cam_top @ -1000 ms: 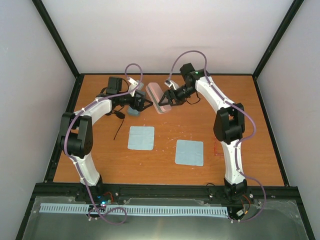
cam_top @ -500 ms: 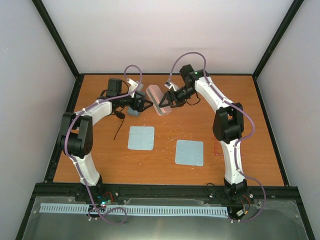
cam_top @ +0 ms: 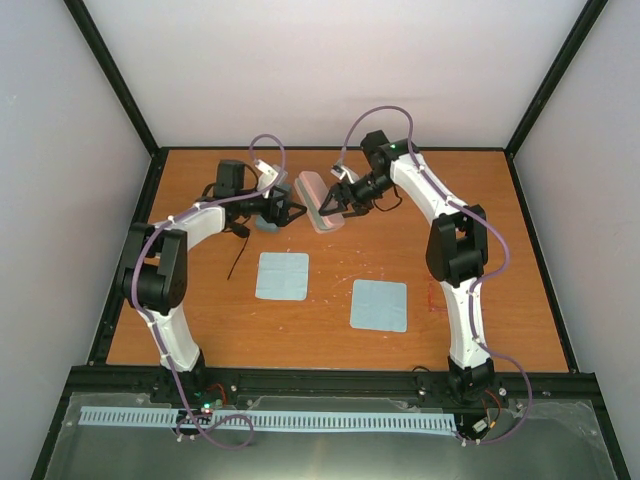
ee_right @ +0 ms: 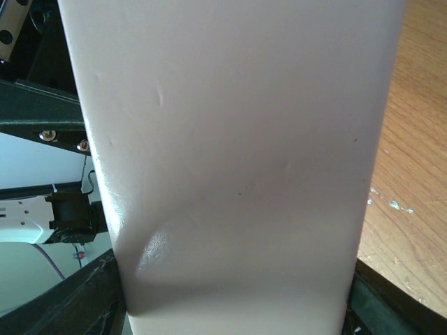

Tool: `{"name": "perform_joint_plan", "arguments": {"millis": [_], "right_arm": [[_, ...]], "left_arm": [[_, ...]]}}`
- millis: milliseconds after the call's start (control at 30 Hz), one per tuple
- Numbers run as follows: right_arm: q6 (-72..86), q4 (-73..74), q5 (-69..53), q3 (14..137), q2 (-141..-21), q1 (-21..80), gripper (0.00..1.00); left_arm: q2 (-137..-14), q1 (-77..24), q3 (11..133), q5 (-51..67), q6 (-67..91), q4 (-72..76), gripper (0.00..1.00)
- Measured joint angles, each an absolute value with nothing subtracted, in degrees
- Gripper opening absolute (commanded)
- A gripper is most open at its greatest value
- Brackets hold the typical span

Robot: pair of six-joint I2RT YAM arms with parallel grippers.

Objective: Organize the sunglasses
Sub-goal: Open the sunglasses case.

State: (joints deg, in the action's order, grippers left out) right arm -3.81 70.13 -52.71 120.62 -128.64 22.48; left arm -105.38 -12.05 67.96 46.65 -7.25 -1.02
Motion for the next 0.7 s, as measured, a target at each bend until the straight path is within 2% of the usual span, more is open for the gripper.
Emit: {"name": "perform_joint_plan", "arguments": {"millis": [700], "right_arm": [[-1.39,69.71,-52.51,114.89,-128.42,22.48,0.17]], "left_arm": [[-107.81,-13.45,64.93,43.62,-13.89,0.16,0.99]]}}
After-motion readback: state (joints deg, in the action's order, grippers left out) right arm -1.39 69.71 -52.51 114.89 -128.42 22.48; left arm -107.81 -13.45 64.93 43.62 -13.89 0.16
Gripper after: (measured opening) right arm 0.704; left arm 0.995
